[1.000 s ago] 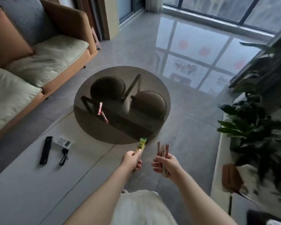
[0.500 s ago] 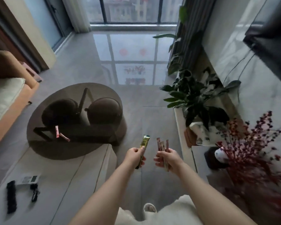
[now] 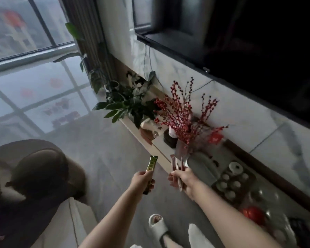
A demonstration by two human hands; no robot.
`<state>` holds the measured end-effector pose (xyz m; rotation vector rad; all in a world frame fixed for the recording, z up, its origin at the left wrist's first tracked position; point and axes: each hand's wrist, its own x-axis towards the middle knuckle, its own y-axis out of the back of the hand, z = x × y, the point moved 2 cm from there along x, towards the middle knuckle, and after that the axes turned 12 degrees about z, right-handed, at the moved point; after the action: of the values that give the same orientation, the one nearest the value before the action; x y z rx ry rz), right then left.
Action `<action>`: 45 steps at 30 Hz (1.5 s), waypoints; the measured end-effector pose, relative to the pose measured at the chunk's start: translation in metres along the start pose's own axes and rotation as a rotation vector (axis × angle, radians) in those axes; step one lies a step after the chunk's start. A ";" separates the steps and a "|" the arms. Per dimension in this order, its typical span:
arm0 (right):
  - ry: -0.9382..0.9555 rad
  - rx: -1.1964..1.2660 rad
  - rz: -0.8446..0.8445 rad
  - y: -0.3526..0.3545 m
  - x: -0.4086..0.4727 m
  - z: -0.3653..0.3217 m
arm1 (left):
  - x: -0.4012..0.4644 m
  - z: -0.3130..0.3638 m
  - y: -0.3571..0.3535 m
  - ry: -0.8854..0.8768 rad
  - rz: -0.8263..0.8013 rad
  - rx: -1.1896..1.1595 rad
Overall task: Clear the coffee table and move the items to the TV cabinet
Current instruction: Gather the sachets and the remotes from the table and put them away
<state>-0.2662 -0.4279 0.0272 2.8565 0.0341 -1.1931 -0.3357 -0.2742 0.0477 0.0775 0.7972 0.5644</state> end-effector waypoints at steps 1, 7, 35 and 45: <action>-0.003 0.033 0.039 0.017 -0.004 0.006 | -0.006 -0.003 -0.012 -0.002 -0.033 0.010; -0.027 0.160 0.243 0.127 -0.031 0.042 | -0.055 -0.016 -0.093 -0.030 -0.202 0.138; -0.236 0.548 0.648 0.615 -0.080 0.213 | -0.287 -0.174 -0.546 0.029 -0.603 0.508; -0.259 0.457 0.736 0.687 0.013 0.263 | -0.251 -0.246 -0.677 -0.012 -0.598 0.661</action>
<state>-0.4180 -1.1270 -0.1435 2.5570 -1.3127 -1.4758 -0.3429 -1.0124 -0.1462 0.4326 0.9169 -0.2792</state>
